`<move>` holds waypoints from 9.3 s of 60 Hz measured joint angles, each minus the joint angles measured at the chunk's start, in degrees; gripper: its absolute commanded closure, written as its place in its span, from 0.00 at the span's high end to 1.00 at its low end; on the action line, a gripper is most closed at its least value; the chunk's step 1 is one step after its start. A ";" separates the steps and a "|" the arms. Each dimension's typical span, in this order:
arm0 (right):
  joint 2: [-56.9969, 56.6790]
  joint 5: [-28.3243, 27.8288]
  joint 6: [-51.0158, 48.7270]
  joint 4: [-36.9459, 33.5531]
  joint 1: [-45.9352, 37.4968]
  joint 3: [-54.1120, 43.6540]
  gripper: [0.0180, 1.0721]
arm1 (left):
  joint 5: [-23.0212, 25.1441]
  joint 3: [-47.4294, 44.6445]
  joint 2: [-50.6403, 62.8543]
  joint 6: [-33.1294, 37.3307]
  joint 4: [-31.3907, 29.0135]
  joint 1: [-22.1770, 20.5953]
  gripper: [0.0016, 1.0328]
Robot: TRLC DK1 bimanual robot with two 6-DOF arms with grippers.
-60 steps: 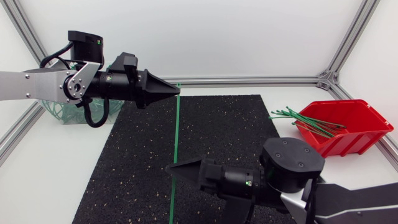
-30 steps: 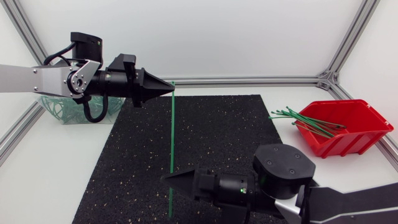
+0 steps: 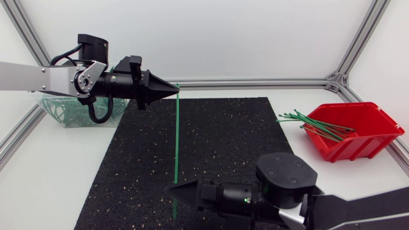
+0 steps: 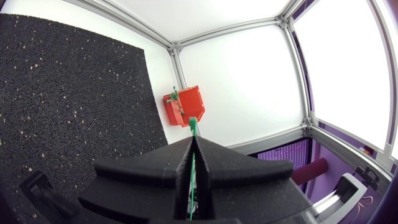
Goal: Take a green cable tie from the red box, thread the tail through the head to close it, then place it in the transparent bin on the left.
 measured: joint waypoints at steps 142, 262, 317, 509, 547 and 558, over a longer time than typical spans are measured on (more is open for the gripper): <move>0.44 2.21 -3.50 0.00 0.00 -0.44 0.23 | -0.02 0.33 1.16 0.00 -0.39 -1.20 0.03; -1.09 3.78 3.52 0.00 1.33 -1.84 0.05 | -0.22 0.15 1.14 0.68 -0.85 -2.51 0.03; -9.40 -3.61 74.29 -60.63 -6.71 20.28 0.05 | -3.08 -4.42 -3.02 4.22 -0.13 -4.33 0.03; -13.14 -41.40 168.71 -108.76 -14.58 59.80 0.05 | -42.75 -40.30 -56.50 -0.09 20.98 -32.72 0.03; -13.94 -41.57 168.98 -112.83 -16.26 60.54 0.05 | -49.13 -40.41 -58.97 0.02 21.11 -38.53 0.03; -13.97 -41.57 168.98 -112.83 -16.26 60.59 0.05 | -51.32 -40.41 -58.97 0.94 21.14 -40.46 0.03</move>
